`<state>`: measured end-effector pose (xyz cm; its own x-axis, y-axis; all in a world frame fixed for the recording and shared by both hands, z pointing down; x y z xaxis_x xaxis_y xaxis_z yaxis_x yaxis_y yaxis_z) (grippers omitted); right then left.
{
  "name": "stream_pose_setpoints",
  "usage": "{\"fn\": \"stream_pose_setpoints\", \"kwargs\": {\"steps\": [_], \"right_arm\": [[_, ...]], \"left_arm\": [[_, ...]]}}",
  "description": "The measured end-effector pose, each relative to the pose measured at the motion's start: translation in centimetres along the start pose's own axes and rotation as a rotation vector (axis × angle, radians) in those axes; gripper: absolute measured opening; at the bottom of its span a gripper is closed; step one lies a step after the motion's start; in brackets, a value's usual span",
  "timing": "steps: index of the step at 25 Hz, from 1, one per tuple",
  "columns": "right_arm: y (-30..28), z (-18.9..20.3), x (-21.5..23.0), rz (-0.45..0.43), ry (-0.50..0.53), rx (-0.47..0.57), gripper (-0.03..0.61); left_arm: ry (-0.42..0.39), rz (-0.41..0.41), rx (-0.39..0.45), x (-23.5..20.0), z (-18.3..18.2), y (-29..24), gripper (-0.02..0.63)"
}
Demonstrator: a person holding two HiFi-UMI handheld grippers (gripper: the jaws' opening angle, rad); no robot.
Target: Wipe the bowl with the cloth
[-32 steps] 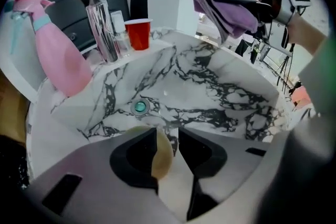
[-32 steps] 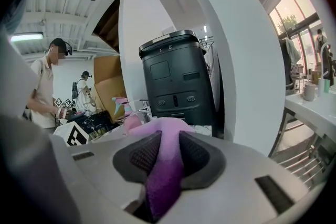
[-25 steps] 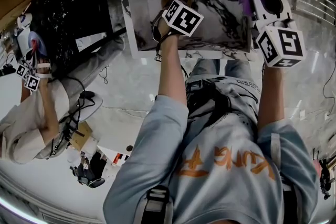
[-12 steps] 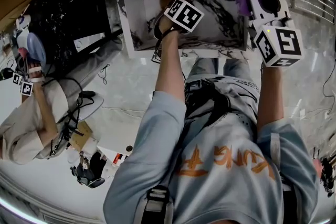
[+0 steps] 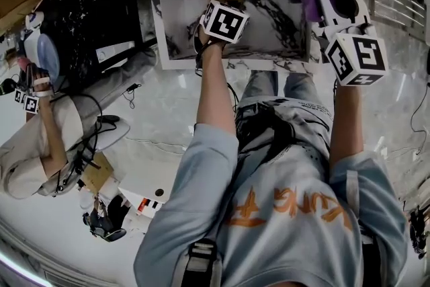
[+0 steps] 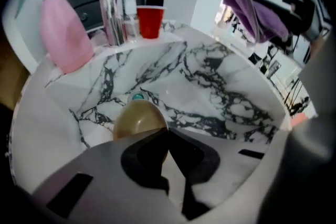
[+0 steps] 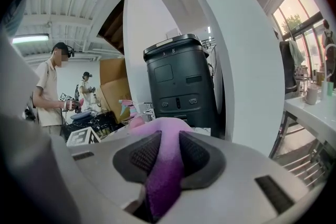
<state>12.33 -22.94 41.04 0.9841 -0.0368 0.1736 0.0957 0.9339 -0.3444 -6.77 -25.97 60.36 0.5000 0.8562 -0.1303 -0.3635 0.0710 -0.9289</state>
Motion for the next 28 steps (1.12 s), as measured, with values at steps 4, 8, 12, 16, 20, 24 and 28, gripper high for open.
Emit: {"fn": "stream_pose_setpoints", "kwargs": {"steps": [4, 8, 12, 16, 20, 24, 28], "right_arm": [[0.7, -0.6, -0.5, -0.03, 0.019, 0.017, 0.112], [1.9, -1.0, -1.0, -0.056, 0.033, 0.028, 0.112], [2.7, -1.5, -1.2, -0.099, 0.055, 0.041, 0.112], [4.0, -1.9, -1.3, -0.131, 0.067, 0.062, 0.112], [5.5, -2.5, -1.5, -0.174, 0.089, 0.088, 0.112], [7.3, -3.3, -1.8, -0.214, 0.118, 0.112, 0.112], [9.5, -4.4, -1.9, -0.253, 0.16, 0.149, 0.112]], "left_arm": [[0.115, -0.002, 0.15, 0.2, -1.5, 3.0, 0.031], [0.202, 0.006, 0.297, 1.2, -2.4, 6.2, 0.031], [0.293, 0.0, 0.442, 2.4, -3.1, 9.1, 0.031], [0.407, 0.044, 0.624, 4.2, -3.4, 12.1, 0.031], [0.435, 0.04, 0.746, 6.2, -3.3, 14.8, 0.031], [0.462, 0.049, 0.863, 8.3, -3.1, 17.5, 0.031], [0.484, 0.098, 1.018, 10.8, -3.6, 20.1, 0.031]]}}
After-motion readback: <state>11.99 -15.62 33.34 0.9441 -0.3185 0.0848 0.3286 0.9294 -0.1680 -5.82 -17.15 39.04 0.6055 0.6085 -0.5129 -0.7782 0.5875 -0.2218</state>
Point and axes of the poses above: the fingertips, and each gripper's own axes: y backward along the fingers, x to its right, z out of its underside, the point moved 2 cm from there along y, backward along the fingers, and after that the axes turned 1 degree about z, right-handed, at the moved point
